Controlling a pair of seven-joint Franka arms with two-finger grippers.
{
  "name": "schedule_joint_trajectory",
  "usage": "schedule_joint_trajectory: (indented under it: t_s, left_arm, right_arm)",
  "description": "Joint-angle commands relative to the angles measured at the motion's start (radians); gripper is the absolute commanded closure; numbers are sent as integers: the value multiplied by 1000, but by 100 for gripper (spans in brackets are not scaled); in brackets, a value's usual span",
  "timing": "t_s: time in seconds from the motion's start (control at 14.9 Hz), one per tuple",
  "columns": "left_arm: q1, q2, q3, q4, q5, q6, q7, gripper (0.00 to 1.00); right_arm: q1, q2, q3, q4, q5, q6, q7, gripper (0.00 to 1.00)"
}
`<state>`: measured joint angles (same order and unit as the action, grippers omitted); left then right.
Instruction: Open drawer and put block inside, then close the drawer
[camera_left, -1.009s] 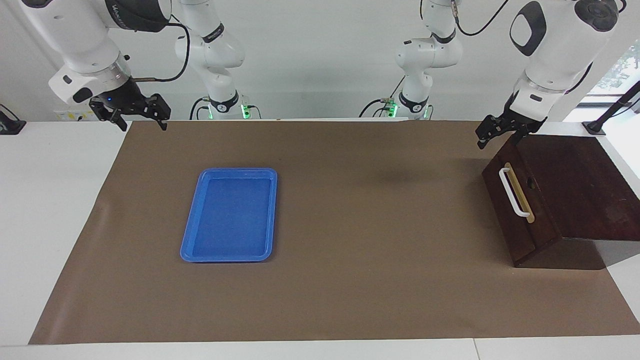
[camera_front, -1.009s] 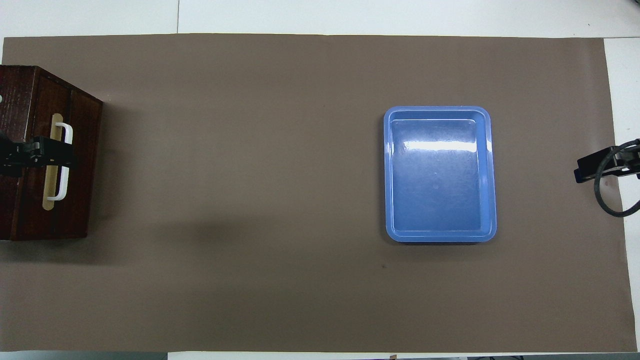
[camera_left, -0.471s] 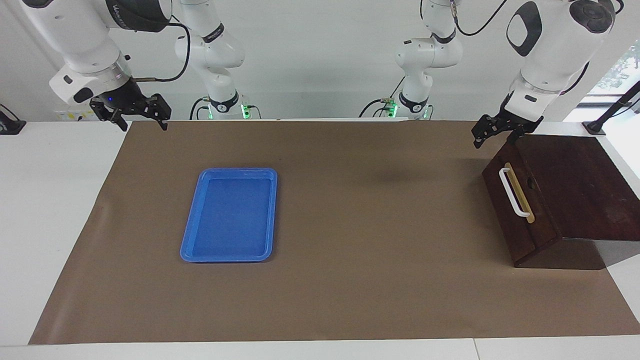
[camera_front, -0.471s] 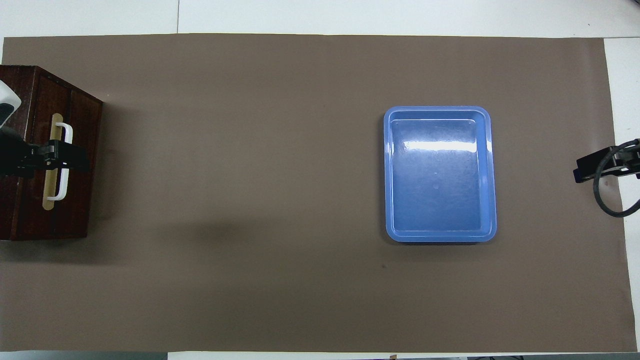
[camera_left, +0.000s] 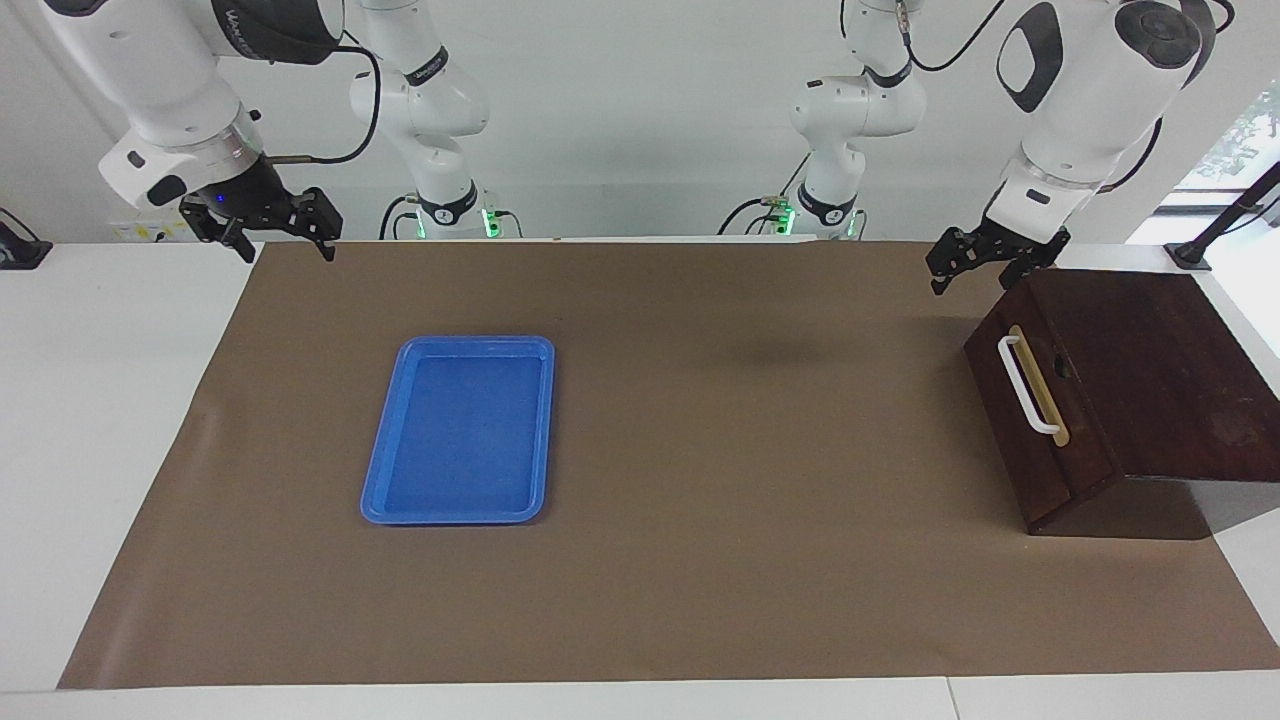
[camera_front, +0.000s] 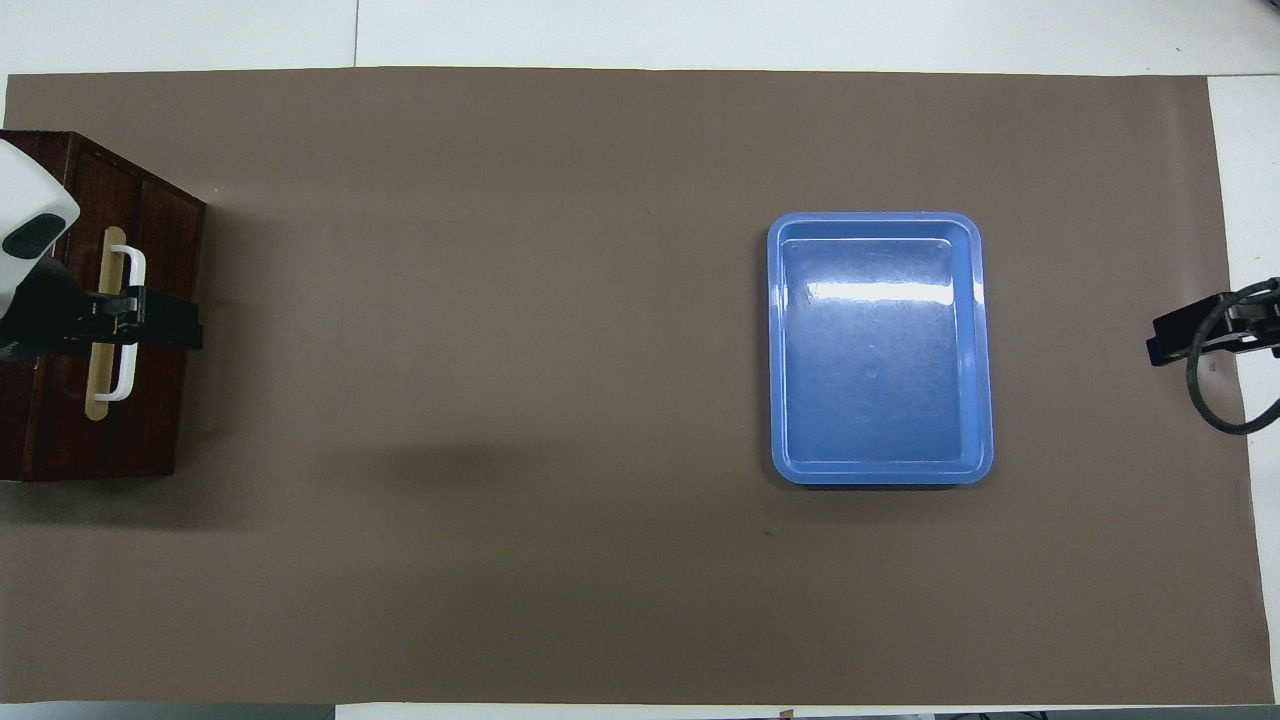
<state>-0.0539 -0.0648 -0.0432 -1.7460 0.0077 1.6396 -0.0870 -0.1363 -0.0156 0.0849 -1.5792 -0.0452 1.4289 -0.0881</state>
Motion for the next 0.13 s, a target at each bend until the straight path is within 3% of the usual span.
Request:
schedule_joint_trajectory:
  t_s: [0.0,0.07]
  left_arm:
    - [-12,-15,13,0,-9,-17,10,0]
    - [-12,-15,13,0,-9,-18,10,0]
  right_arm:
    - [-9,-10,12,-18,-2,21,8,0]
    - [-9,-10,12,-18,-2,21,8,0]
